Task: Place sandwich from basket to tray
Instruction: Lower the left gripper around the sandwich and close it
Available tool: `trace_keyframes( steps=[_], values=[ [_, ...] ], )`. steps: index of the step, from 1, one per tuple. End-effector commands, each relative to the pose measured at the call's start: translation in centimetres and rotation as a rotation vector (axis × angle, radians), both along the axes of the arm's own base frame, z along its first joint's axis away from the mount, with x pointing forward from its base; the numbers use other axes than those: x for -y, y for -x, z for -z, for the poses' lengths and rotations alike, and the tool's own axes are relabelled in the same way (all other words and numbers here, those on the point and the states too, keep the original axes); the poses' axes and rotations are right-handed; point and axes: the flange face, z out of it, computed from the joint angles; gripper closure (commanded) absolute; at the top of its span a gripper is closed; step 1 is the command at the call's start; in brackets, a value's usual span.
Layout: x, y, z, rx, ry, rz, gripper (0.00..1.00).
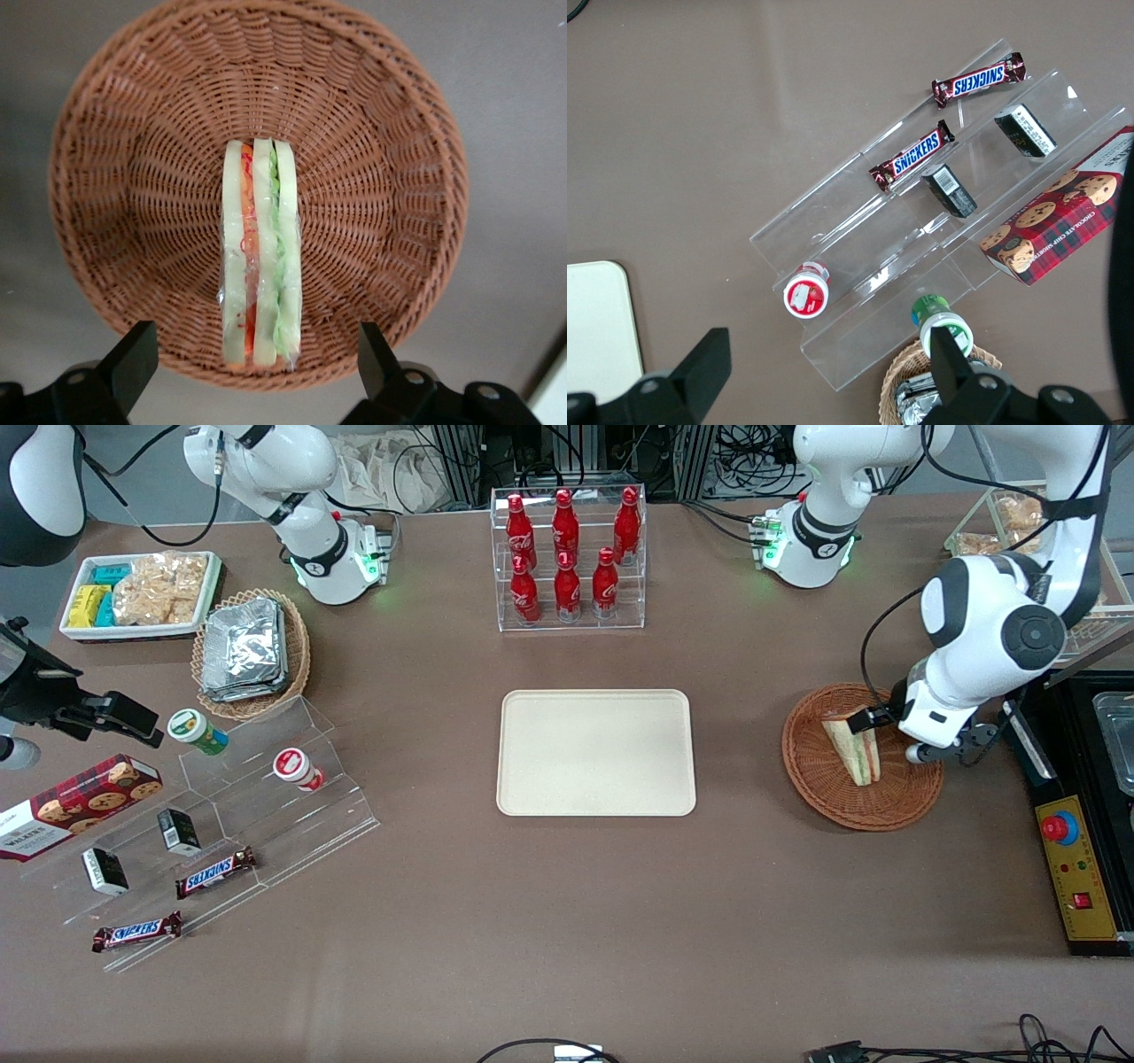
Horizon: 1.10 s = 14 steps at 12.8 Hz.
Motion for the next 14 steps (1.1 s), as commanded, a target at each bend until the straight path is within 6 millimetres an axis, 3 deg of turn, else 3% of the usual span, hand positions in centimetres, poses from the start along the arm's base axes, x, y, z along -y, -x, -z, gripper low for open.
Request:
trace_keyframes(
  steps=[1, 5, 10, 11, 12, 13, 14],
  values=[
    [0.2, 1.8, 2.1, 0.03, -0.009, -0.01, 0.0],
    [0.1, 1.9, 4.9, 0.036, -0.006, -0.01, 0.0],
    [0.1, 1.7, 6.2, 0.039, -0.006, -0.009, 0.02],
    [0.2, 1.7, 6.2, 0.041, -0.005, -0.009, 0.1],
    [0.1, 1.9, 6.4, 0.05, -0.006, -0.005, 0.9],
    [0.1, 2.1, 6.6, 0.053, -0.006, -0.004, 1.0],
    [0.1, 2.1, 6.7, 0.053, -0.006, -0.004, 1.0]
  ],
)
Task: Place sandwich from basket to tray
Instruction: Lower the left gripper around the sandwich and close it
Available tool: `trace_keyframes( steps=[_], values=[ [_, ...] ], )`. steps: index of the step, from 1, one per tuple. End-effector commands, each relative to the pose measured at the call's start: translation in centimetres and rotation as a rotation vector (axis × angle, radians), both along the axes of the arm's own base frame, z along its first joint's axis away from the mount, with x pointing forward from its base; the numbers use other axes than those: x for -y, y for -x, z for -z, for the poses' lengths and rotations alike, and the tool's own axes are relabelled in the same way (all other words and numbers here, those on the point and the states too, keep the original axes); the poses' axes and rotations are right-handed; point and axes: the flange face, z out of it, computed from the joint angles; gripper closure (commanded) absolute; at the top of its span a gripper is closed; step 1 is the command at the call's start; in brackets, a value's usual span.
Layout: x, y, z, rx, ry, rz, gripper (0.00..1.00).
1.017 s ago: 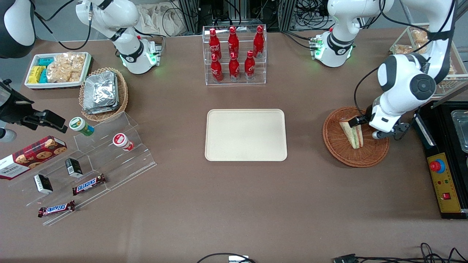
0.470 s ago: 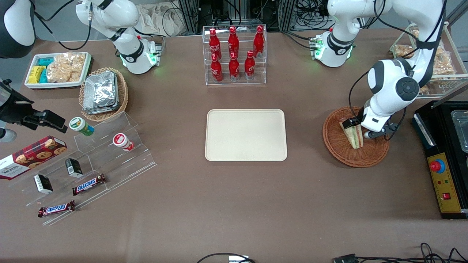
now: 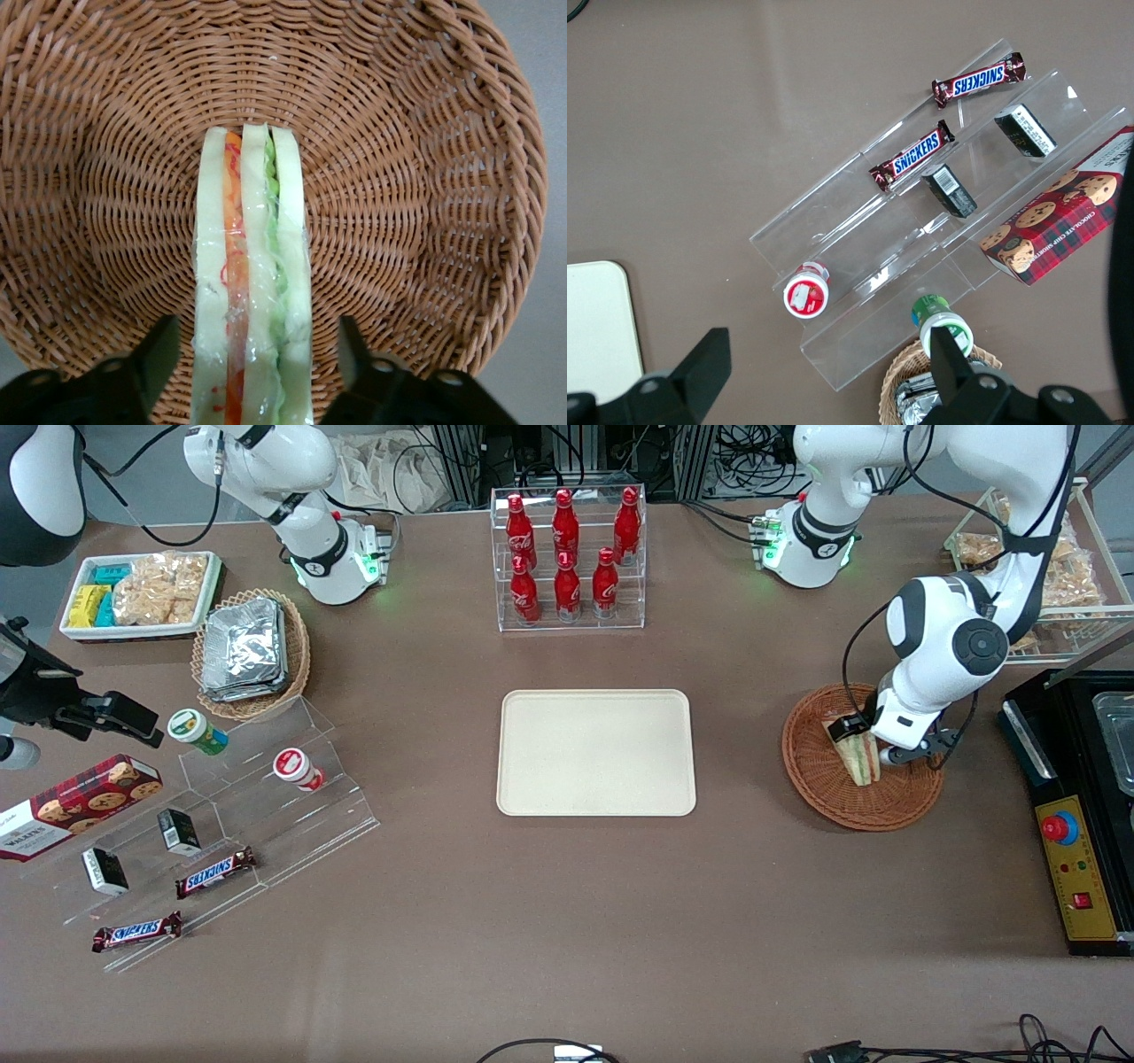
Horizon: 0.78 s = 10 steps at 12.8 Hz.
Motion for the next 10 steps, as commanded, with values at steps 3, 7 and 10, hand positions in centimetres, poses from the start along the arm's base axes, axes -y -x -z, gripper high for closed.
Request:
trace_keyframes(
  steps=[3, 7, 10],
  values=[
    [0.2, 0.4, 0.3, 0.019, -0.008, -0.001, 1.0],
    [0.2, 0.3, 0.0, 0.022, -0.009, 0.005, 1.0],
    [0.2, 0.7, -6.1, 0.011, -0.017, 0.011, 1.0]
  ],
)
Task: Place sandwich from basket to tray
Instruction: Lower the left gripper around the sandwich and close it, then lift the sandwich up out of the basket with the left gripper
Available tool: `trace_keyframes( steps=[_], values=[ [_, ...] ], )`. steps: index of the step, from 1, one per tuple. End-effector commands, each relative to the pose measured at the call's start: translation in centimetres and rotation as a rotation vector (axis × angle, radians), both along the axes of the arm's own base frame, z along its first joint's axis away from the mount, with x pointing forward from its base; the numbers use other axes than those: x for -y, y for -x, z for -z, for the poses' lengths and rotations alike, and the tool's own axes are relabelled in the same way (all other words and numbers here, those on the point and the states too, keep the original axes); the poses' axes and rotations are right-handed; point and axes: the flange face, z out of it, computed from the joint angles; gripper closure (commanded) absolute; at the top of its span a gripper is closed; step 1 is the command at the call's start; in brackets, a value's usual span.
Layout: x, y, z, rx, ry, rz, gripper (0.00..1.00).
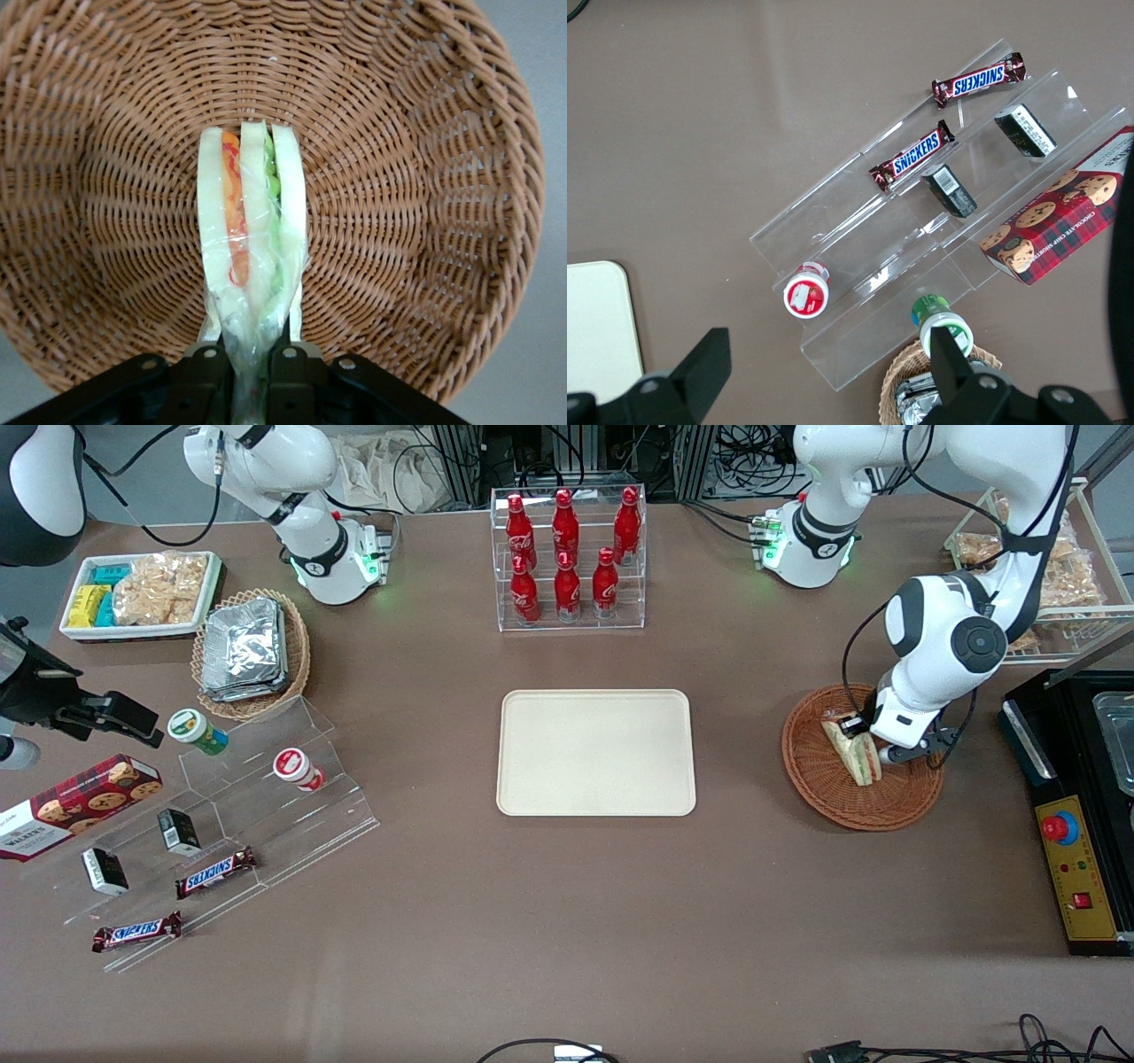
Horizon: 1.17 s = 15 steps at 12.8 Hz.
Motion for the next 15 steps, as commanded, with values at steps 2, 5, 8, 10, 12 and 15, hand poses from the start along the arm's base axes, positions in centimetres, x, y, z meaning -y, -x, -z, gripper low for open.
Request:
trace_keyframes(
  steps=[2, 5, 8, 10, 12, 15],
  values=[
    [0.1, 0.9, -11.8, 0.017, -0.043, 0.038, 1.0],
    [0.3, -1.7, -23.5, -0.031, -0.042, 0.102, 1.0],
    [0.9, -4.5, -31.1, -0.056, -0.026, 0.125, 1.0],
    [2.0, -5.9, -33.2, -0.061, -0.021, 0.158, 1.0],
    [4.0, -7.1, -33.9, -0.048, -0.021, 0.193, 1.0],
    [10.3, -7.3, -33.1, -0.065, -0.027, 0.263, 1.0]
  ],
)
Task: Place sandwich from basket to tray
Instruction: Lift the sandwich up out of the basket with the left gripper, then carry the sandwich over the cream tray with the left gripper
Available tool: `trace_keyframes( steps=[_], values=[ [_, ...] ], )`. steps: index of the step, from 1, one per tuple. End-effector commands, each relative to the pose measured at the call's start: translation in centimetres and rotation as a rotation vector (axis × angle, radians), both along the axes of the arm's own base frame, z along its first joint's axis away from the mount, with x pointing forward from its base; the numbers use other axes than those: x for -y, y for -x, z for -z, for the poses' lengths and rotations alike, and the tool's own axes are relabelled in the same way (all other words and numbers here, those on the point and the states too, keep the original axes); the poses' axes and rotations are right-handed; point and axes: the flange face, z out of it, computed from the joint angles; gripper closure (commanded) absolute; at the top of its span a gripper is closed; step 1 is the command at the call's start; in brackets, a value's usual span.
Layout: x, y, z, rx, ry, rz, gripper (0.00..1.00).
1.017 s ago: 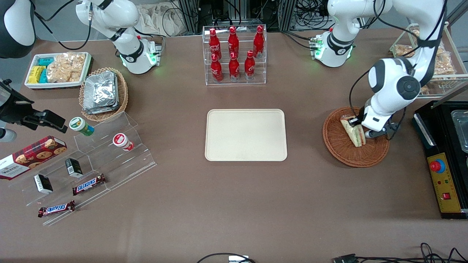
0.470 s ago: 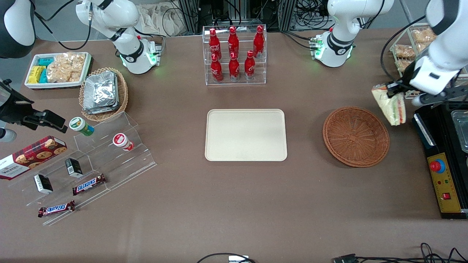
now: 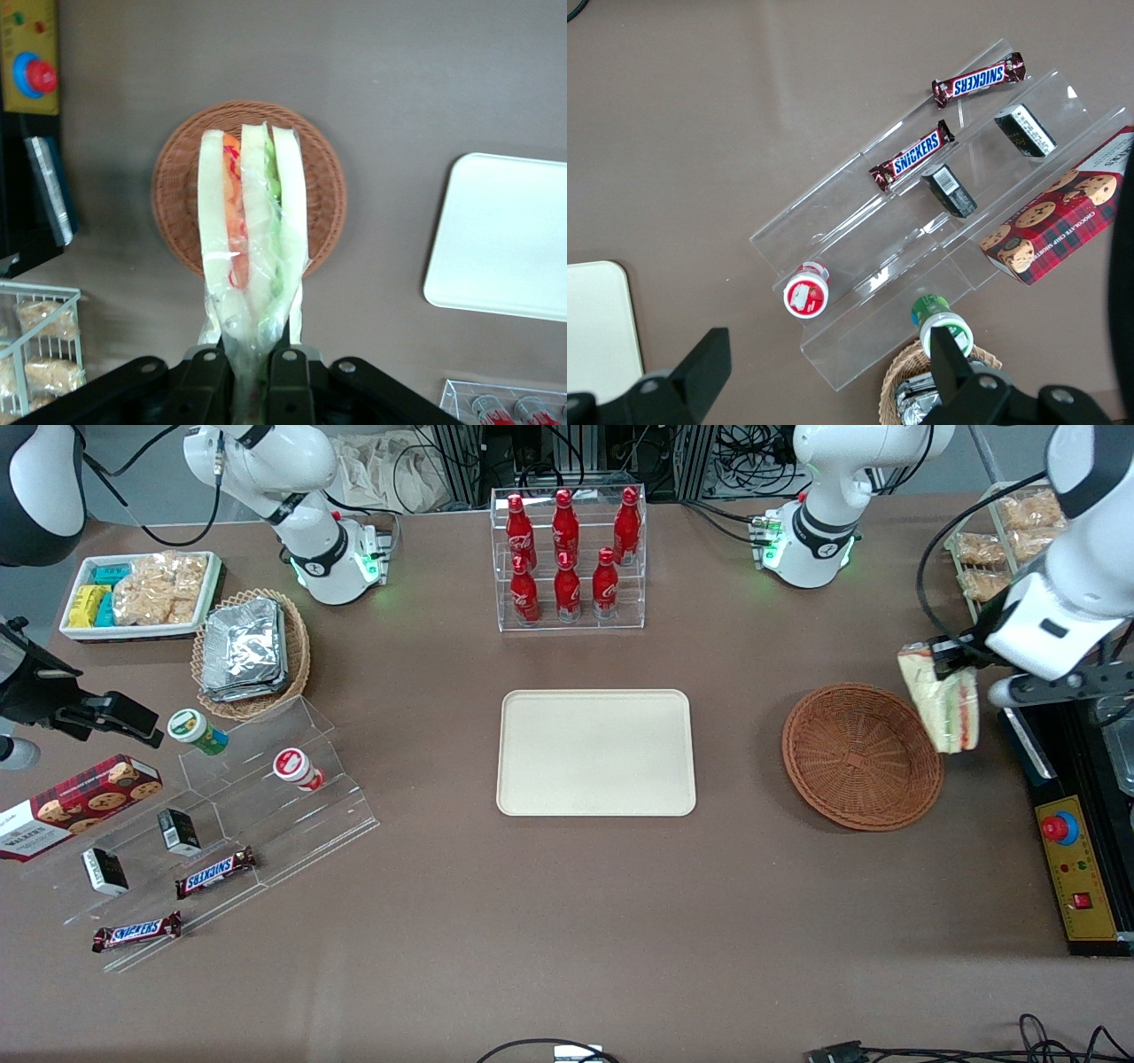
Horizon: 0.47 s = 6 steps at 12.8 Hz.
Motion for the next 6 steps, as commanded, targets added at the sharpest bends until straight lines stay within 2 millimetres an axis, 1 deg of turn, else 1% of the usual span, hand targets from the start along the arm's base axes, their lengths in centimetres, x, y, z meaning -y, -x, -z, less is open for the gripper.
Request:
trace_keyframes(
  steps=[1, 2, 3, 4, 5, 6],
  values=[
    [6.2, -0.3, 0.3, -0.026, -0.011, 0.007, 1.0],
    [9.1, -0.2, 1.0, -0.034, -0.009, -0.015, 1.0],
    [12.4, 0.1, 1.8, -0.051, 0.003, -0.015, 1.0],
    [15.3, 0.3, 3.1, -0.069, 0.008, -0.012, 1.0],
    [18.3, 0.9, 4.3, -0.081, 0.008, -0.013, 1.0],
    [21.0, 1.6, 4.9, -0.071, 0.02, -0.016, 1.0]
  ],
)
